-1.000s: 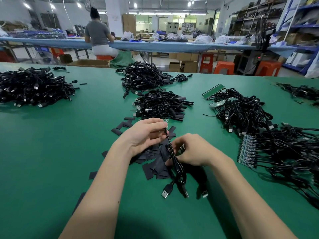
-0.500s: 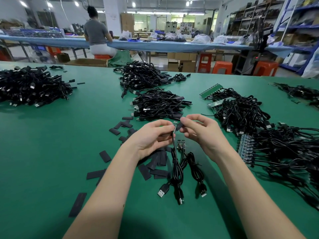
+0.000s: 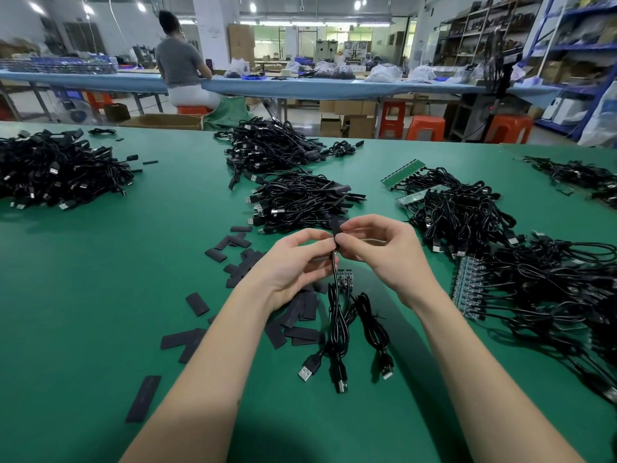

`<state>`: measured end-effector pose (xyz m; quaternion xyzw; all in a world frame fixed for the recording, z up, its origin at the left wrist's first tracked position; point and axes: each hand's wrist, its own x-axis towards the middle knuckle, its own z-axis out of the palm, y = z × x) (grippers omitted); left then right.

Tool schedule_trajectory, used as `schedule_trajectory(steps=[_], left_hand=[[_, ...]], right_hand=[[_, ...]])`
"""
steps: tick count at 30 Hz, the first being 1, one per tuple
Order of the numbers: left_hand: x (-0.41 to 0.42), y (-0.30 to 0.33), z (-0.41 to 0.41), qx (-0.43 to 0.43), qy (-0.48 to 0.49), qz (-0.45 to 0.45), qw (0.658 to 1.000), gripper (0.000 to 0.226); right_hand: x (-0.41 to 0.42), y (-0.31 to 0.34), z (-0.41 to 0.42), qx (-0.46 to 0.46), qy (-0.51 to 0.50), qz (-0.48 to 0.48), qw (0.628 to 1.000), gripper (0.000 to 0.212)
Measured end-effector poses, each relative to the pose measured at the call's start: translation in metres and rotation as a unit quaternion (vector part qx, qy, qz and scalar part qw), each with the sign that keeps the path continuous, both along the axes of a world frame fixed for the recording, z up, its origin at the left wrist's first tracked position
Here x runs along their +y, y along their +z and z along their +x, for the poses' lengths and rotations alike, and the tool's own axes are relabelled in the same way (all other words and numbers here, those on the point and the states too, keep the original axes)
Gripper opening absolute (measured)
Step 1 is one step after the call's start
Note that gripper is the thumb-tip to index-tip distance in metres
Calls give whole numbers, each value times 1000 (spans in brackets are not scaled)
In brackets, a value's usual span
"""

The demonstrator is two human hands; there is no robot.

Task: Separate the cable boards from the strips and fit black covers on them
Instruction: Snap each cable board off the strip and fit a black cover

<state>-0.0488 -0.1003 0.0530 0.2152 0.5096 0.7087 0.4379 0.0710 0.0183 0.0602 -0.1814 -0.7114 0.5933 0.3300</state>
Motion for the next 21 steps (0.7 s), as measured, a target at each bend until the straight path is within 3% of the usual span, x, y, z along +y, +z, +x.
schedule_trajectory(steps=[5,12,17,21], left_hand=[[1,5,2,52,34,-15,998,10],[1,8,5,173,32,-51,983,11],[-3,10,2,120,16,-39,992,4],[-3,12,1,2,-11,-6,1000,6]], right_hand=[[-6,13,0,-67,-39,130,989,11],[-2,19,3,-88,-41,75,992,20],[8,21,12,-21,45,-78,996,20],[17,19,21,61,56,-159,984,31]])
